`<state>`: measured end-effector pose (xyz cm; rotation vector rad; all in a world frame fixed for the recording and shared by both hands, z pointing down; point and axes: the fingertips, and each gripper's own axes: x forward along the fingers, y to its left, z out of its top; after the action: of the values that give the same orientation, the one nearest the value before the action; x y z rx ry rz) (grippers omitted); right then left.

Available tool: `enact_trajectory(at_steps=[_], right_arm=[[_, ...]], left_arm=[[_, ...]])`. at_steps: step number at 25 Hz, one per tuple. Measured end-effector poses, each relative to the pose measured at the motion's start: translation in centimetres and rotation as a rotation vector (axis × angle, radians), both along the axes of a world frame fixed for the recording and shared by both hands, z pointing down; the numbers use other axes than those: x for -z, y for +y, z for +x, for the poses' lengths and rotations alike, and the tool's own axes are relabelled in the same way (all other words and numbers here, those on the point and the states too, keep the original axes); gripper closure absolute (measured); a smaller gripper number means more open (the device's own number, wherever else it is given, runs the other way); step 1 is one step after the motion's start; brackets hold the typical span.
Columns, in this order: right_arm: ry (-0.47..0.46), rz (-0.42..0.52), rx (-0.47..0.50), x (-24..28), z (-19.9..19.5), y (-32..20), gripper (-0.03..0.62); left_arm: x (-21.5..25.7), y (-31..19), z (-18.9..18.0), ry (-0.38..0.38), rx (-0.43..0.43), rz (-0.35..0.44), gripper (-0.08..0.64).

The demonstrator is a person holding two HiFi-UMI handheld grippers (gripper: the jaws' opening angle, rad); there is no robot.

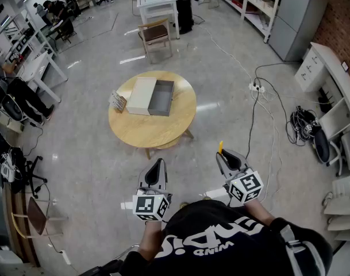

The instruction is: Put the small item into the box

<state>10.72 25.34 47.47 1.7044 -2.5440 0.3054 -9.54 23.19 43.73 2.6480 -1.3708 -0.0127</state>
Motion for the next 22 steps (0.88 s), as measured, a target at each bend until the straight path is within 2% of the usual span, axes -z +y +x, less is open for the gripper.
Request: enact_trajectory(at_steps=[16, 22], right_arm=[[-0.010, 0.039, 0.056, 1.0, 1.2, 2.3, 0.534], [-0.006, 0.043, 0.088, 0.1, 2.8, 3.7, 0.534]], left_arm=[[0.2, 2.1, 2.5, -0.017, 0.002, 0.001, 0.550], [-0.1, 3.5, 3.7, -0.021, 0.053, 0.027, 0.551]])
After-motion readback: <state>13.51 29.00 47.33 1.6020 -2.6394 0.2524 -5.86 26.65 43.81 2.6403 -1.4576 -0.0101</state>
